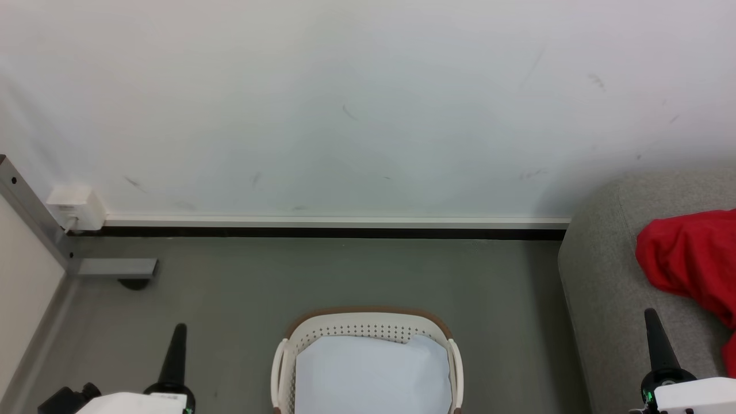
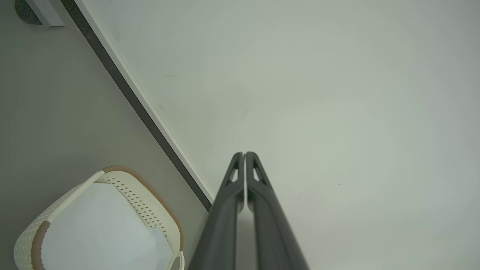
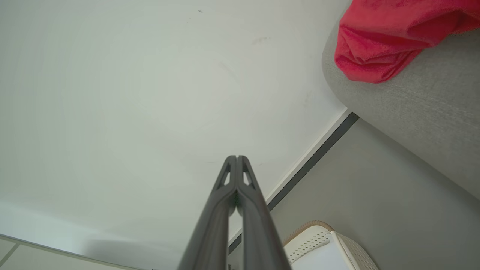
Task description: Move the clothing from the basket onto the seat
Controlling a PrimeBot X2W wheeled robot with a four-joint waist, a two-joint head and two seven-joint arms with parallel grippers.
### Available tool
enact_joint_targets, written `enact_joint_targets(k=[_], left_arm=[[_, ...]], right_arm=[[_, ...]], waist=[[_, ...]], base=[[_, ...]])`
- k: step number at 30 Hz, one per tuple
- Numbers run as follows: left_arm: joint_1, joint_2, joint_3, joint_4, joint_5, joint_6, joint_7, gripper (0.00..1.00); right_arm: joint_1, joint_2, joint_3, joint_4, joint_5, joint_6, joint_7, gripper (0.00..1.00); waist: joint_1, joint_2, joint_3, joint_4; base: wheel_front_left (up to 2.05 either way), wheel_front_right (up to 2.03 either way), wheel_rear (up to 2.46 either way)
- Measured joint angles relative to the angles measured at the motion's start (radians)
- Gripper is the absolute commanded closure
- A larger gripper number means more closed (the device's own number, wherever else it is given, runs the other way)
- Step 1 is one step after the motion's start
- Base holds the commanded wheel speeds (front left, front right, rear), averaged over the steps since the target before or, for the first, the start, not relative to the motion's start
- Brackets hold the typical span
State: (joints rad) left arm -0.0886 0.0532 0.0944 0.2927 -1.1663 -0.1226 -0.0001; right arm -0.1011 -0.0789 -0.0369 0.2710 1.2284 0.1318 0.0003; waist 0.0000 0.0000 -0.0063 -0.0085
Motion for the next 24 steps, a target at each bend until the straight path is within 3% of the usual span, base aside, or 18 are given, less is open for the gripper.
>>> enact_joint_targets(k=[24], left_arm=[[-0.008, -0.002, 0.008, -0.021, -0.220, -0.002, 0.054, 1.00]], right_arm=[[0.000, 0.015, -0.037, -0.012, 0.184, 0.000, 0.055, 1.00]], waist=[[0.0000, 0.0000, 0.004, 0.004]], base=[[0.00, 0.00, 0.00]])
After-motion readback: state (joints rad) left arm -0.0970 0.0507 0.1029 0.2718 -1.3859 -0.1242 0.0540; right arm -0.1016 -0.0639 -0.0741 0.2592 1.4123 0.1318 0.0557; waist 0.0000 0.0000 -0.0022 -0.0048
